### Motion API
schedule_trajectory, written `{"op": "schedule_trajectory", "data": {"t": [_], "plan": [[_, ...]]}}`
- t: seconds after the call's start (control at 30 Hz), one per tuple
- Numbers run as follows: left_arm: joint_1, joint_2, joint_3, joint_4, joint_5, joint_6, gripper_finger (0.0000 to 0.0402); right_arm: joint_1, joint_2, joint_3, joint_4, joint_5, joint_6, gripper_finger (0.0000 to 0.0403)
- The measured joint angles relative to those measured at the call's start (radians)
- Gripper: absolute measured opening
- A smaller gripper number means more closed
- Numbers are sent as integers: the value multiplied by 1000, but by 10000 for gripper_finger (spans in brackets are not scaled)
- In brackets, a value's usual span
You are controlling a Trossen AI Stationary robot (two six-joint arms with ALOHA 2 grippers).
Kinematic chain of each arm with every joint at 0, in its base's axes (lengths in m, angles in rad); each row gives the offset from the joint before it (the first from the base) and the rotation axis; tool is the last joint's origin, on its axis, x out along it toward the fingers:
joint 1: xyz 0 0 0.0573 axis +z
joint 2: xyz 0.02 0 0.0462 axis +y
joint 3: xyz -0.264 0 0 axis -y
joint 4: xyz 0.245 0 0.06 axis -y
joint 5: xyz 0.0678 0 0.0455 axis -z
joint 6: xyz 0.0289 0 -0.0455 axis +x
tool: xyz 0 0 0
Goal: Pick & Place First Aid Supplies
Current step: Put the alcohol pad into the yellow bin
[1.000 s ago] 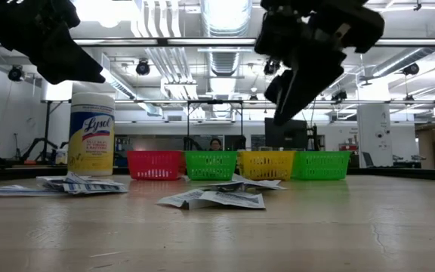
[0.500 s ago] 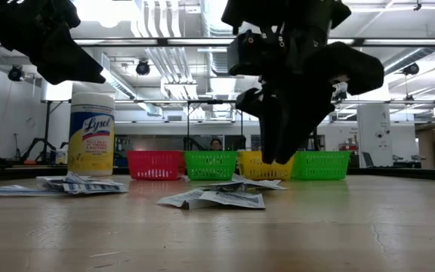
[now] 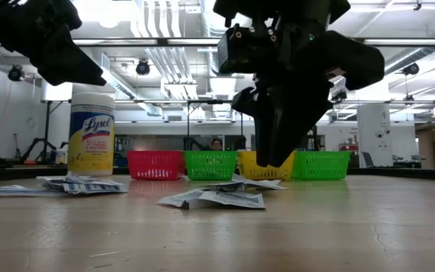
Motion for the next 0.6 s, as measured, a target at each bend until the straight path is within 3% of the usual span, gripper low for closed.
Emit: {"op": "schedule_trajectory", "data": {"t": [0.27,0.47,0.6], "plan": [[0,13,0,2,0,0,172,-10,-6,19,3,133,-51,121],[0,15,0,6,0,0,172,-71,-6,20,4,115,-122,121],[0,15,0,6,0,0,172,-115,-6,20,7,22,-192,121]]}}
